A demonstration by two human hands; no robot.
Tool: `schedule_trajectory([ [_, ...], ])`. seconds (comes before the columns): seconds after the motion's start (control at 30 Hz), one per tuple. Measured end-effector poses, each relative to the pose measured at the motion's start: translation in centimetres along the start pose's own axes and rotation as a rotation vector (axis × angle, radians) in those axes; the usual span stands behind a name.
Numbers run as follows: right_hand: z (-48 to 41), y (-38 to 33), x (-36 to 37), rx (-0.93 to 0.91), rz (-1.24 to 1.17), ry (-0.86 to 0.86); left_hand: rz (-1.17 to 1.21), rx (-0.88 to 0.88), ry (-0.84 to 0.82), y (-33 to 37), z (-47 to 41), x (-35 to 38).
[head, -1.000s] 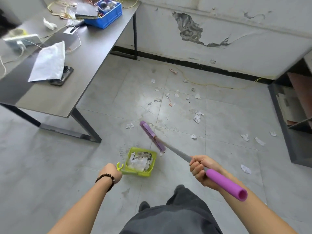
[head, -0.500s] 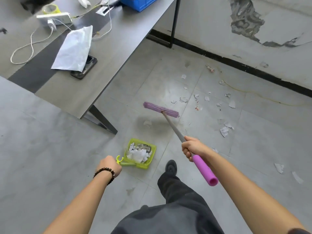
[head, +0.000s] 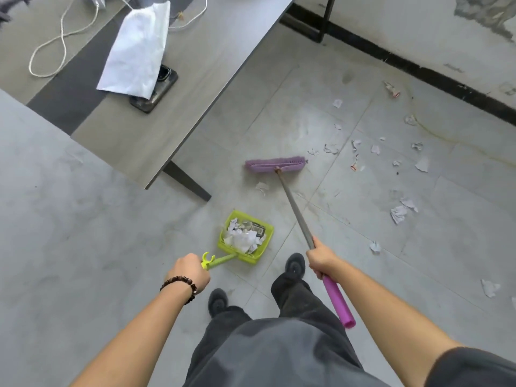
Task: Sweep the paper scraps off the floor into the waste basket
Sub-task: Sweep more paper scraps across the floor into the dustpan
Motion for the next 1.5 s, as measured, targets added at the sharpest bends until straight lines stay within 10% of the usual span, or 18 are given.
schedule_trajectory([
  [0.2, 5.5, 4.7, 8.0, 0.127, -0.001, -0.050, -0.058, 0.161, -0.002, -0.5, -0.8, -3.6],
  [0.6, 18.8, 8.7, 15.9, 0.210, -1.308, -0.101, -0.262, 0.367, -0.035, -5.0, 0.2, -2.6],
  [1.03, 13.7, 9.3, 20.2, 0.272, -1.154, 0.130, -0.515, 0.446, -0.050, -6.8, 1.8, 1.4],
  [1.5, 21.1, 11.4, 16.2, 0.180, -1.636, -0.425, -0.532, 0.425, 0.024, -6.5, 2.2, 1.2],
])
Point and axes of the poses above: each hand's wrist, its own z-axis away from the middle knuckle, its own x-axis out of the palm, y = z × x, the point moved 4 cm from there along -z, towards the middle knuckle, and after that the axes turned 4 degrees about -y, right-handed, at the moved point
